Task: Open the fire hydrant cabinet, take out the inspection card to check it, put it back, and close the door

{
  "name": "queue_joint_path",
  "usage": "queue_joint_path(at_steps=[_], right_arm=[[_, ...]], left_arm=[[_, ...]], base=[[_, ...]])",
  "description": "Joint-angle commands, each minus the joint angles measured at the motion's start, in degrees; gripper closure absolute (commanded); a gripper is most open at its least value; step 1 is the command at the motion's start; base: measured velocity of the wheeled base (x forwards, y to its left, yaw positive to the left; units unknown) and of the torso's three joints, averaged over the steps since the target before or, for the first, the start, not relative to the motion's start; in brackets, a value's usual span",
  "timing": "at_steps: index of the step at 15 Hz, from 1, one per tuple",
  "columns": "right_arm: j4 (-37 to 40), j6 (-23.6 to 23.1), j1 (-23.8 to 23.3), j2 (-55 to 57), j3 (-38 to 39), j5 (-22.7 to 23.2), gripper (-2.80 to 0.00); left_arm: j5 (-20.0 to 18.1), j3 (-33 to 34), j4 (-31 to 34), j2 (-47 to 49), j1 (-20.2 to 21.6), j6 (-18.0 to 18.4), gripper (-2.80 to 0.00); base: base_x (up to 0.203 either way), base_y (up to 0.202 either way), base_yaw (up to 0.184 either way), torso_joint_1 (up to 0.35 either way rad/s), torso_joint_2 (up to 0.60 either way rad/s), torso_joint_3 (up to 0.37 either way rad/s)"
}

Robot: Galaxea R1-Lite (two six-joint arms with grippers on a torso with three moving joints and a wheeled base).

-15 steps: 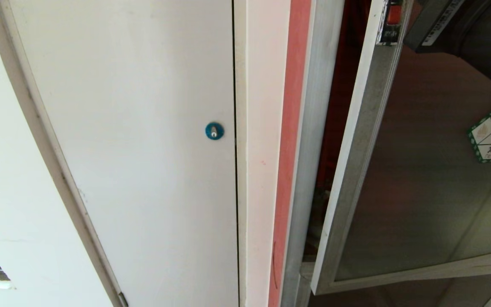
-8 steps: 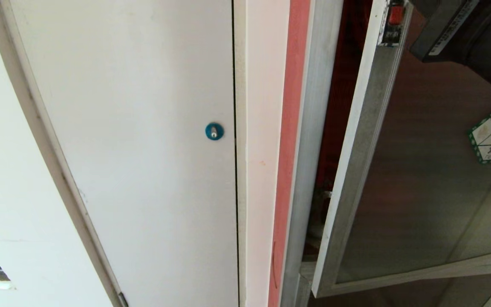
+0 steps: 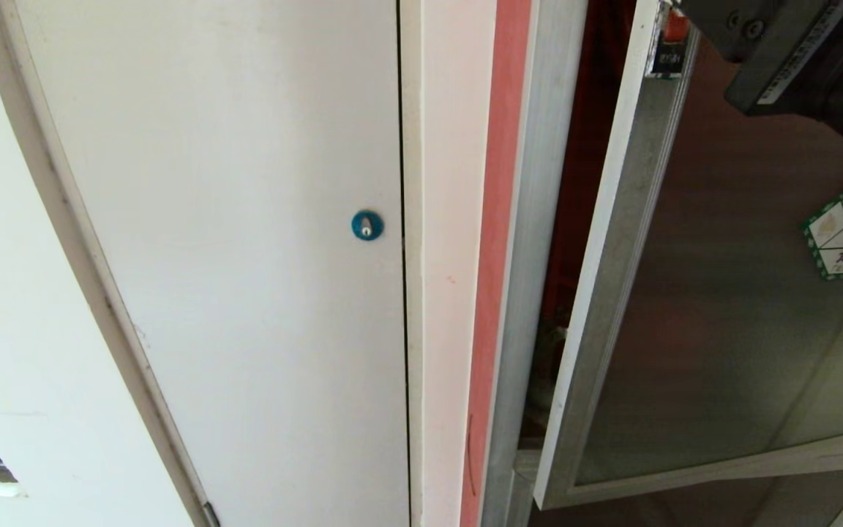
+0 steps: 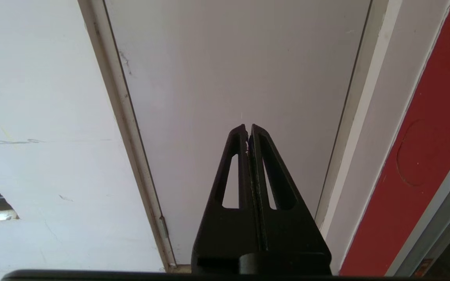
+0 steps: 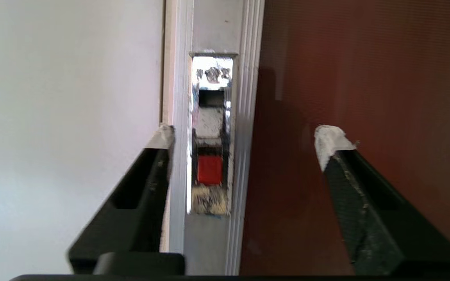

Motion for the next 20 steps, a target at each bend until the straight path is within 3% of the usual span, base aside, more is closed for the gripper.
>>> queue_joint_path(at_steps=[1, 3, 4, 9, 13, 15, 20], right_arm=[[-0.3, -0.1, 0.2, -2.9, 3.4, 0.0, -2.80], [-0.3, -0.1, 0.2, -5.9, 7.6, 0.1, -2.80], [-0.3, -0.1, 0.1, -7.5, 9.0, 0.1, 0.00], [-0.2, 0.0, -0.3, -14.1, 14.7, -0.1, 0.00], [-0.2, 0.0, -7.5, -18.8, 19.5, 0.0, 0.00], [1.0, 0.0, -14.2, -22.1, 21.0, 0.0, 0.00], [17.7, 1.1, -34.3, -40.5, 21.8, 0.1, 0.00]], left_arm=[[-0.1, 1.1, 0.0, 0.1, 0.0, 0.0, 0.00], [-0.1, 1.1, 0.0, 0.1, -0.1, 0.0, 0.00], [0.0, 1.1, 0.0, 0.1, 0.0, 0.0, 0.00], [0.0, 1.1, 0.0, 0.1, 0.0, 0.0, 0.00], [0.0, 1.1, 0.0, 0.1, 0.0, 0.0, 0.00], [0.0, 1.1, 0.0, 0.1, 0.0, 0.0, 0.00], [0.0, 1.1, 0.0, 0.1, 0.0, 0.0, 0.00]], base=[[0.000, 0.000, 0.000, 0.000, 0.00, 0.000], [0.000, 0.000, 0.000, 0.000, 0.00, 0.000], [0.000, 0.000, 0.000, 0.000, 0.00, 0.000], [0.000, 0.000, 0.000, 0.000, 0.00, 0.000], [0.000, 0.000, 0.000, 0.000, 0.00, 0.000], [0.000, 0.000, 0.000, 0.000, 0.00, 0.000], [0.000, 0.000, 0.000, 0.000, 0.00, 0.000]])
